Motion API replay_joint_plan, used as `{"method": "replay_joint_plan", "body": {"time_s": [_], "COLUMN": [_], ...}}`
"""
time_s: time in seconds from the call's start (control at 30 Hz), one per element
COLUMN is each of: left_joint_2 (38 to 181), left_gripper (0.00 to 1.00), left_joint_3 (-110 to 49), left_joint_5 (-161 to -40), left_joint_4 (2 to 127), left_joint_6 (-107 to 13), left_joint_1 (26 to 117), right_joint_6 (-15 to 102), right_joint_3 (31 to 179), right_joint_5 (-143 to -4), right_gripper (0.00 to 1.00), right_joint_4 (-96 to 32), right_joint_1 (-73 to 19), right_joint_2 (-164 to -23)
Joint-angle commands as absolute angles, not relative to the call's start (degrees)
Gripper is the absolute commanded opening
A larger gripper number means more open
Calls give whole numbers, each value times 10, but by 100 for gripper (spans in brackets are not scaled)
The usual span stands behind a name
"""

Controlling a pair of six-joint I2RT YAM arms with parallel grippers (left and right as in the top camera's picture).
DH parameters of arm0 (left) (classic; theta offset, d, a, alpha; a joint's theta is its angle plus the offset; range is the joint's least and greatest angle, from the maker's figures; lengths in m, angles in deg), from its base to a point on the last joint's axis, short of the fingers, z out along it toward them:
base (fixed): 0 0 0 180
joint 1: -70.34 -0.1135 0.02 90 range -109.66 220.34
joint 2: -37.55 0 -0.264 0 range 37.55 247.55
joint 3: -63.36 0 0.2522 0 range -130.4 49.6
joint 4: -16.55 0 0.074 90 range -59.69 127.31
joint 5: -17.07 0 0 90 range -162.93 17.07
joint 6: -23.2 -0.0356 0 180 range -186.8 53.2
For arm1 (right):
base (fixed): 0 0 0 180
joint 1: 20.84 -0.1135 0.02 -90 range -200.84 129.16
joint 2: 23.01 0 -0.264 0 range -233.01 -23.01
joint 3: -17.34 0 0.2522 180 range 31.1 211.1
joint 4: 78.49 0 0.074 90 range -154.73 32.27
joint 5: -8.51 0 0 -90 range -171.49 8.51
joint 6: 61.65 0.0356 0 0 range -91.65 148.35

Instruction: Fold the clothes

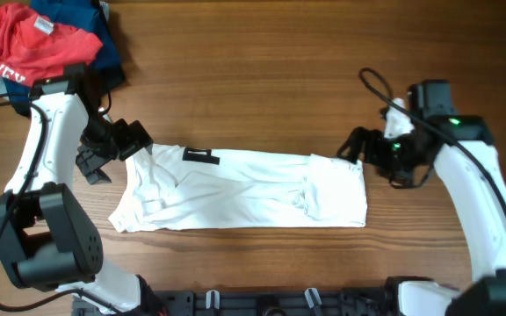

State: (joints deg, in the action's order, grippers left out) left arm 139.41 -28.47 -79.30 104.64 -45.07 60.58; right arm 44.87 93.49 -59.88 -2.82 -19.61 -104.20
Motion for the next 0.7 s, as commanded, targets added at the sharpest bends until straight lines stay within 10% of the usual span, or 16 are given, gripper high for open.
{"method": "replay_joint_plan", "body": {"time_s": [0.0, 0.53, 0.67], "left_joint_2": [1385, 1385, 1385], "left_gripper": [100, 100, 100], "left_joint_3": [-281, -281, -281], "left_joint_5": [-800, -800, -800], "left_joint_4": [1044, 1047, 1047], "left_joint_6": [-454, -454, -454], "left_joint_1": [609, 609, 609], "right_joint_6": [476, 479, 474], "right_joint_3": [907, 669, 669], "right_joint_5": [-682, -533, -503], "right_gripper": [100, 99, 82], "right_joint_4": [-28, -266, -283], "right_joint_1": [-160, -157, -157], "right_joint_2": [-1035, -1064, -1076]}}
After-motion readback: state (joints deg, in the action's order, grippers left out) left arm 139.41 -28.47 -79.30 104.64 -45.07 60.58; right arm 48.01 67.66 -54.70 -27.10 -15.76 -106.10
